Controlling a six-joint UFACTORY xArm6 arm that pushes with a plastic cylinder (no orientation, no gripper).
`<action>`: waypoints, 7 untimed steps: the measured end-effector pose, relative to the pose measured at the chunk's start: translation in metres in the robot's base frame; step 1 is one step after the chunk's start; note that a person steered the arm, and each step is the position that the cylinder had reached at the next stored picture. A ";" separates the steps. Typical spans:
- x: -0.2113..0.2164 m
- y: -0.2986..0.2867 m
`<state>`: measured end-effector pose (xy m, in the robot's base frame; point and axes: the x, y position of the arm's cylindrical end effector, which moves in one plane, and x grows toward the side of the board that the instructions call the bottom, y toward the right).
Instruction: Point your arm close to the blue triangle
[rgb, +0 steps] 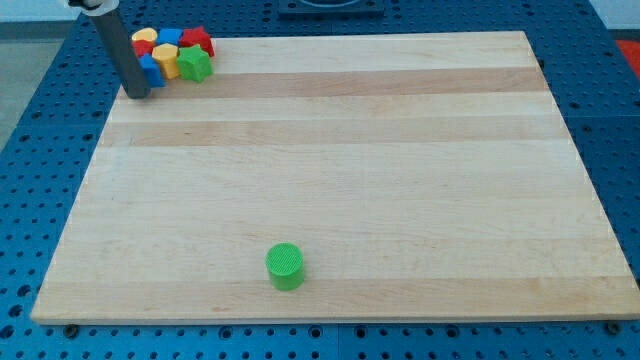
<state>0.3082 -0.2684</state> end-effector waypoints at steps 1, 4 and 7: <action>0.015 0.000; 0.054 -0.036; 0.036 0.088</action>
<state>0.3439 -0.1802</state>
